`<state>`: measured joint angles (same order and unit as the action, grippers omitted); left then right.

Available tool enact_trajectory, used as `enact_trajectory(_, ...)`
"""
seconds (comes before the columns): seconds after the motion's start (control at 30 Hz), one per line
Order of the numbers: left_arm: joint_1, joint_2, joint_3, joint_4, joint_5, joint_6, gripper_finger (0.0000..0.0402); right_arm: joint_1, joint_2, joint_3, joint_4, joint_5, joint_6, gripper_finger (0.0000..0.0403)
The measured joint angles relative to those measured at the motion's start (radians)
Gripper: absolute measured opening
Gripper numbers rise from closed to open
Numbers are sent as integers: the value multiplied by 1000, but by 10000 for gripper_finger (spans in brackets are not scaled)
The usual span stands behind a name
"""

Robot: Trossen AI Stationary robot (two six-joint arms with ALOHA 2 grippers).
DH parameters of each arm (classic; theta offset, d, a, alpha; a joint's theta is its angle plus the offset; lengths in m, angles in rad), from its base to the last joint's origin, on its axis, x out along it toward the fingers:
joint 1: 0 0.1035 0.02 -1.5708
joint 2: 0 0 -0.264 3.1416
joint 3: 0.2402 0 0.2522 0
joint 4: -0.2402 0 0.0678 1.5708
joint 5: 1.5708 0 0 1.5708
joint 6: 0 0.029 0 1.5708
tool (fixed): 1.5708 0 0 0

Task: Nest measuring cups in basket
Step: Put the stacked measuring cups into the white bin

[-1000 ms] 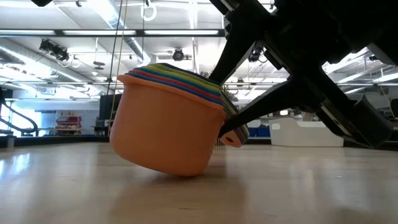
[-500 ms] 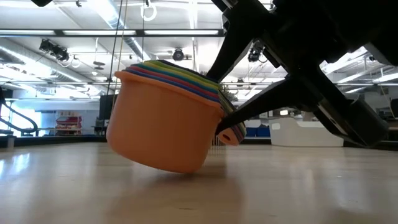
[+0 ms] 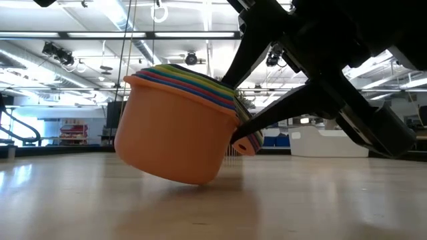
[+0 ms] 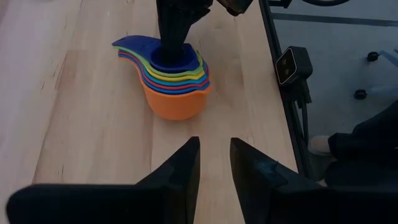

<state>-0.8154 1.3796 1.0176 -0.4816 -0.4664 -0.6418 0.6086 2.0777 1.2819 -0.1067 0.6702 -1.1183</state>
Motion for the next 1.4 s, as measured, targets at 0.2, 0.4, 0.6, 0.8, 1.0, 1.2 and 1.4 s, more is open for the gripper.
enact_trajectory(0.2, 0, 0, 0, 0, 0, 0, 96, 0, 0, 0, 0, 14, 0, 124)
enact_trajectory(0.4, 0, 0, 0, 0, 0, 0, 96, 0, 0, 0, -10, 21, 0, 124)
enact_trajectory(0.6, 0, 0, 0, 0, 0, -1, 96, -2, -23, 0, -66, 20, 43, 124)
enact_trajectory(0.8, 8, 0, 0, -1, 0, -38, 96, -20, -87, 1, -197, 19, 180, 124)
enact_trajectory(1.0, 47, 0, 0, -1, 0, -123, 96, -33, -179, 1, -287, 16, 309, 124)
enact_trajectory(1.2, 88, 0, 0, -1, 0, -150, 96, -44, -292, 1, -324, 8, 444, 124)
enact_trajectory(1.4, 121, 0, 0, 0, 0, -109, 96, -66, -399, 2, -433, -32, 609, 124)
